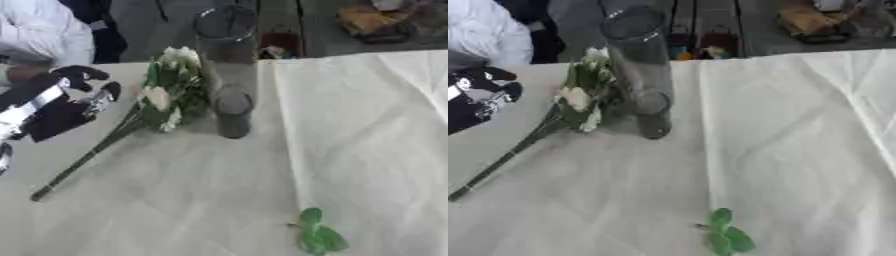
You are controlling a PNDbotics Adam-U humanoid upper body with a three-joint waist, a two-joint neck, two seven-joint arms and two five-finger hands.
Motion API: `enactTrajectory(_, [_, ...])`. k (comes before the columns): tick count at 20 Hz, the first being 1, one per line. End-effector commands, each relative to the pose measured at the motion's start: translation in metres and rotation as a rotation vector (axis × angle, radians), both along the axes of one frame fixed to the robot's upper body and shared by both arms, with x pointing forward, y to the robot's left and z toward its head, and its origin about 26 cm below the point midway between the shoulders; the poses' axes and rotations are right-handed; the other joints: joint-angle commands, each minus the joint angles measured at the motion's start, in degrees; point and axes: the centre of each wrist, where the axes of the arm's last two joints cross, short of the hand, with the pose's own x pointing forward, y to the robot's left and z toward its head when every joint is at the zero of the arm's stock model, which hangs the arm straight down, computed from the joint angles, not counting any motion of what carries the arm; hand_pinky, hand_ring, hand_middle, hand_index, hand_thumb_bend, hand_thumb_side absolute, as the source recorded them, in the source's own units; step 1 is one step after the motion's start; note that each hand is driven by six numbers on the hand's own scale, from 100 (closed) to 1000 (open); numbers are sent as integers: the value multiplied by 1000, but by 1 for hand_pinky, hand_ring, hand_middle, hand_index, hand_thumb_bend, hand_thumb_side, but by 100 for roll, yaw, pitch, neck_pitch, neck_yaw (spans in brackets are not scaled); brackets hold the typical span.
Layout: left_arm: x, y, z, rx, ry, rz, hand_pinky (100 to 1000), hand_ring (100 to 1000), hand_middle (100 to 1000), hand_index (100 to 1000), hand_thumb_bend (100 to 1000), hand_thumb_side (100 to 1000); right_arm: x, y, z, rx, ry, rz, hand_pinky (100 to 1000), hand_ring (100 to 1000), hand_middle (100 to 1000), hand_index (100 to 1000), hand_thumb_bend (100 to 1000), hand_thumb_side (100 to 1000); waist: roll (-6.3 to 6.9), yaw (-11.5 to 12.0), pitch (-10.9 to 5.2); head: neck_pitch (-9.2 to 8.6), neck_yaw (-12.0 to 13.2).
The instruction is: Arrange flowers into the vase.
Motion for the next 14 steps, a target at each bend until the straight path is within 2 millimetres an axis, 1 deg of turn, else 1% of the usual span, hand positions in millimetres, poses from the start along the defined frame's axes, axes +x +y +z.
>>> enactTrajectory(1, [-3,-1,12,35,-28,-12,707,972,1000,999,336,964,-3,1,6,-6,-23,15,631,716,537,772,100,998,-11,7,-93,47,1])
enactTrajectory(2, [-3,-2,14,46,-30,-14,711,974,1000,1000,337,963,-3,1,6,-7,-22,15,631,716,537,772,100,998,-12,9,-96,48,3])
enactTrajectory(5, [-2,-5,18,76,-36,-8,769,1000,1000,1000,357,943,-3,1,6,-7,-19,16,631,716,537,772,100,998,-9,13,-111,63,5])
enactTrajectory(10, [-2,-9,21,107,-20,25,799,1000,1000,1000,375,922,-3,1,5,-6,-15,17,632,716,537,771,100,997,-9,2,-132,87,-3])
enactTrajectory(14, [-1,-13,21,132,3,45,808,990,1000,1000,392,910,-3,1,4,-6,-12,18,633,717,536,771,100,997,-2,-2,-136,34,13])
